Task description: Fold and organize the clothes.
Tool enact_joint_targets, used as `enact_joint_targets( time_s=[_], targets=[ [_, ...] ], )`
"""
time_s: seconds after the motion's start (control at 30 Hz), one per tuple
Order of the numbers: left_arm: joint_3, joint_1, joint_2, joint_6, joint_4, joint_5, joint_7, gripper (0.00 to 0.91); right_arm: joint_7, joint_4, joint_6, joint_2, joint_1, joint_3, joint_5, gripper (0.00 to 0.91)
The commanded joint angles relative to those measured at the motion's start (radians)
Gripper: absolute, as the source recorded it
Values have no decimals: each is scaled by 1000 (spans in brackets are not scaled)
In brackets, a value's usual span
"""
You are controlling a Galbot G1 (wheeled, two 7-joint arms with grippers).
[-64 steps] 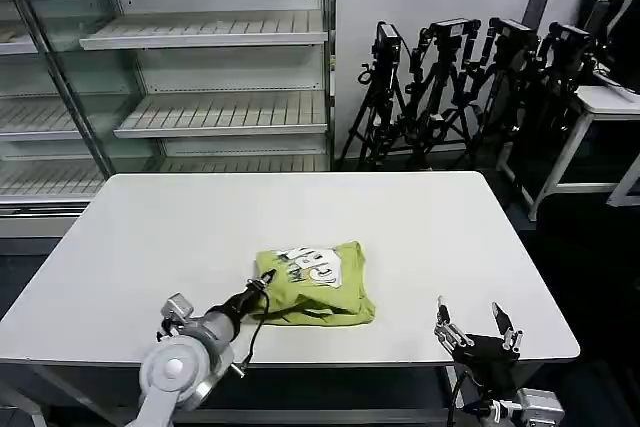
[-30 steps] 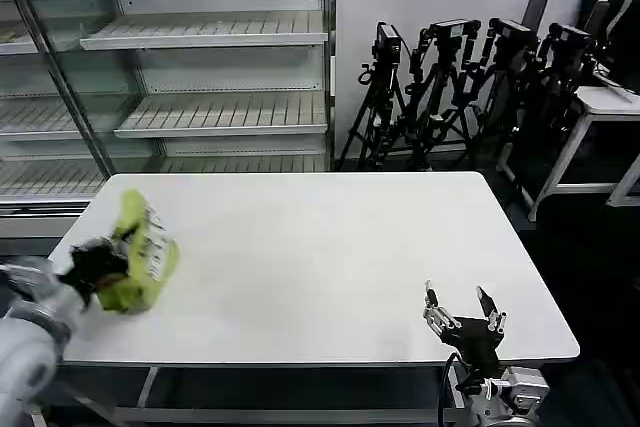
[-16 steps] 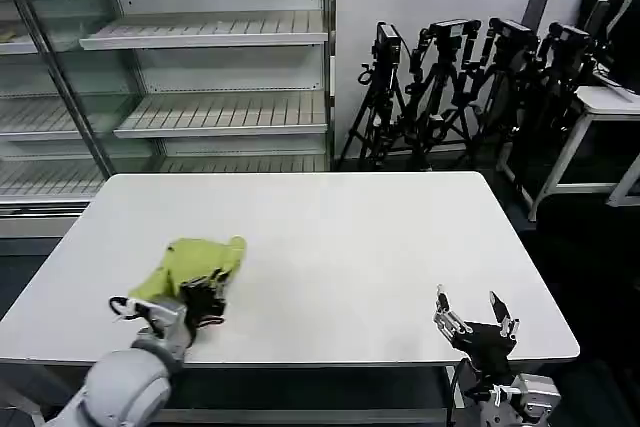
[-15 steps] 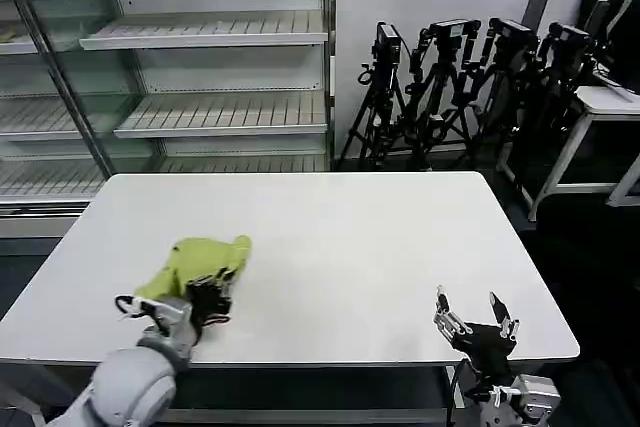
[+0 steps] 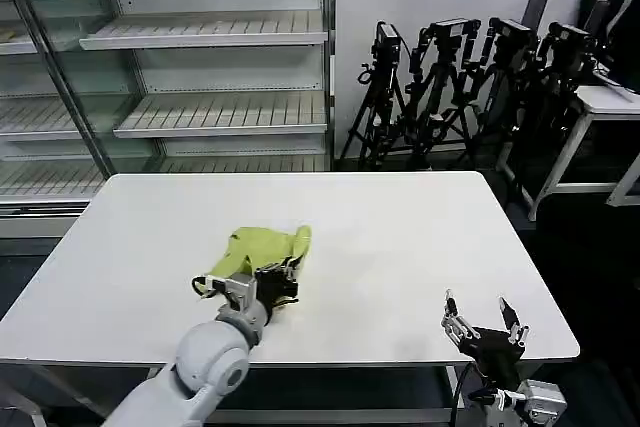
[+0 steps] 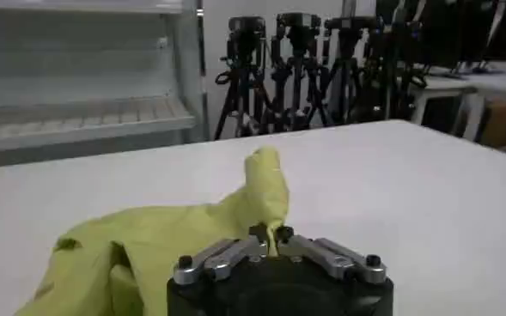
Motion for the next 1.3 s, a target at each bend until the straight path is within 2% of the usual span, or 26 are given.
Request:
enact_joint_targets(
  time_s=[0.03,0.2,0.33,0.53,0.67,0.73,0.9,0.97,1.0,1.07,1.3],
  targets=[
    [47,-52,-102,-3,-93,-106,-42,907,-1,2,0,9,-9,5,-9,907],
    [-5,19,-77,-28,-219,-210,-28,907,-1,-3,1,11,-6,-1,-14,907],
    [-123,84,-35,-37,-278,-213,-24,907,-2,-8,0,16,0,-16,-22,907],
    [-268,215,39,-20,-238,38,-3,907,-3,-14,2,16,7,-35,-27,907],
    [-314,295,31,-41,-213,177,5,907,-7,-9,-2,8,13,-47,-25,907],
    [-348,325,6,-55,-225,181,4,907,-13,-12,-11,-10,30,-66,-9,907],
    [-450,416,-38,-104,-277,120,3,907,-9,-76,-78,-69,159,-152,125,907],
    [-492,468,-43,-150,-308,89,-2,907,5,-122,-113,-80,244,-210,273,907],
    [-501,477,-44,-152,-320,82,-4,907,12,-138,-126,-80,266,-228,307,907],
    [-543,536,-46,-169,-338,47,-8,907,39,-200,-148,-67,355,-285,416,907],
    [-607,638,-81,-175,-416,33,-9,907,141,-408,-163,12,578,-390,671,907]
  ],
)
